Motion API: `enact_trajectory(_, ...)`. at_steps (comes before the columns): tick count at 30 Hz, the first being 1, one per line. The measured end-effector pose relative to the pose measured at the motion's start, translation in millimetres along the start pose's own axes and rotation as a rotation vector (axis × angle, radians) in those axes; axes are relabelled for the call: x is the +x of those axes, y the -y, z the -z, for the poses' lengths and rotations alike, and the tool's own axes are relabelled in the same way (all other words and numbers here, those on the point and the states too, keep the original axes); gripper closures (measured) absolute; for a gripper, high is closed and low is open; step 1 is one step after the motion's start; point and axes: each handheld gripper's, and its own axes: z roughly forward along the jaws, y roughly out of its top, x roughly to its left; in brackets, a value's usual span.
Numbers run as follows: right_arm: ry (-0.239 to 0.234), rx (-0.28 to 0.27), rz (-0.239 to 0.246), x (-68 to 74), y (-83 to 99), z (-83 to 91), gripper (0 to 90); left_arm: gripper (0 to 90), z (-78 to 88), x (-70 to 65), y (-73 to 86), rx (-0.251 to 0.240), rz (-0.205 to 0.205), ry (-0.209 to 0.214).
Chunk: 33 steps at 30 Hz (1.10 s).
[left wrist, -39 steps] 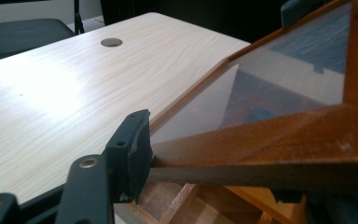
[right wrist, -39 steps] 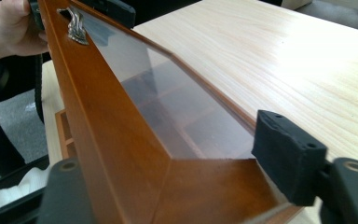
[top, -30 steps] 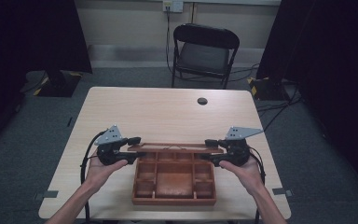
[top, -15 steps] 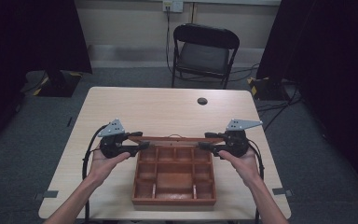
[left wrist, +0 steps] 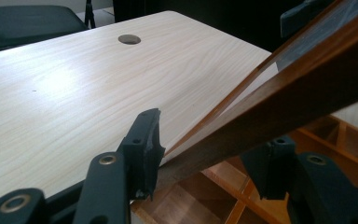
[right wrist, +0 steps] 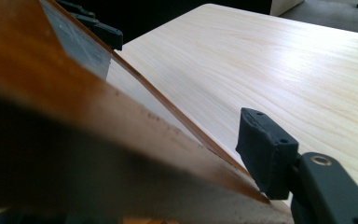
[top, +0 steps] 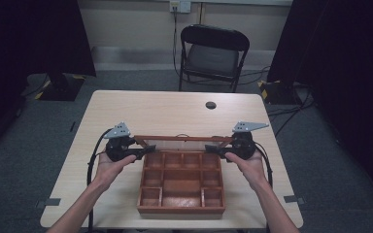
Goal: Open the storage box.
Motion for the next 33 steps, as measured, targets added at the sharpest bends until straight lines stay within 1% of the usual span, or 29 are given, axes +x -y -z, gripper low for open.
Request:
enact_trajectory(1,0.003,-0.004,-0.005,-0.9,0.2,-0.6,45.7,48.9,-0.5,0.3,-0.3,0.001,-0.007,-0.004)
enact_trajectory(4,0.009,-0.010,-0.016,-4.2,1.0,-2.5,45.2,49.4,-3.6,2.3,0.2,-0.004,-0.004,-0.005)
enact_trajectory(5,0.010,-0.014,-0.018,-5.1,1.0,-3.1,45.1,49.5,-4.9,3.1,0.3,-0.002,-0.007,-0.012)
enact_trajectory(6,0.011,-0.018,-0.022,-5.9,1.2,-3.7,44.9,49.7,-6.1,4.0,0.5,0.004,-0.011,-0.010)
enact_trajectory(7,0.011,-0.018,-0.025,-6.9,1.3,-4.5,44.9,49.9,-7.2,3.8,0.6,0.008,-0.004,-0.016)
enact_trajectory(8,0.011,-0.015,-0.024,-7.8,1.4,-5.3,44.9,50.1,-8.0,4.5,0.6,0.015,-0.009,-0.017)
enact_trajectory(9,0.016,-0.014,-0.026,-8.5,1.6,-6.2,44.8,50.3,-8.8,4.8,0.5,0.010,-0.005,-0.016)
enact_trajectory(11,0.017,-0.009,-0.029,-10.6,2.2,-7.1,44.8,50.5,-8.8,6.4,0.1,0.013,-0.015,-0.019)
enact_trajectory(13,0.022,-0.010,-0.036,-12.4,2.6,-7.5,44.6,50.9,-9.8,7.2,0.2,0.010,-0.005,-0.018)
enact_trajectory(15,0.026,-0.009,-0.040,-14.6,3.2,-7.6,44.8,51.0,-10.6,9.4,0.1,0.016,-0.016,-0.024)
enact_trajectory(16,0.031,-0.009,-0.041,-15.8,3.6,-7.7,45.0,51.3,-11.5,9.7,0.4,0.016,-0.006,-0.029)
enact_trajectory(19,0.038,-0.010,-0.056,-19.8,5.2,-7.9,45.5,52.0,-13.0,12.1,1.2,0.024,-0.009,-0.031)
enact_trajectory(20,0.038,-0.010,-0.056,-21.4,5.7,-8.1,45.5,52.2,-14.1,13.5,1.9,0.020,0.002,-0.030)
enact_trajectory(25,0.041,-0.007,-0.069,-26.9,8.4,-10.5,45.8,52.8,-15.6,15.9,2.6,0.016,0.005,-0.033)
enact_trajectory(31,0.054,0.003,-0.073,-29.9,11.8,-16.4,46.0,53.2,-19.6,19.2,4.9,0.039,0.007,-0.038)
enact_trajectory(33,0.059,0.008,-0.072,-30.7,12.2,-17.7,46.6,53.4,-20.6,20.8,5.5,0.027,0.019,-0.031)
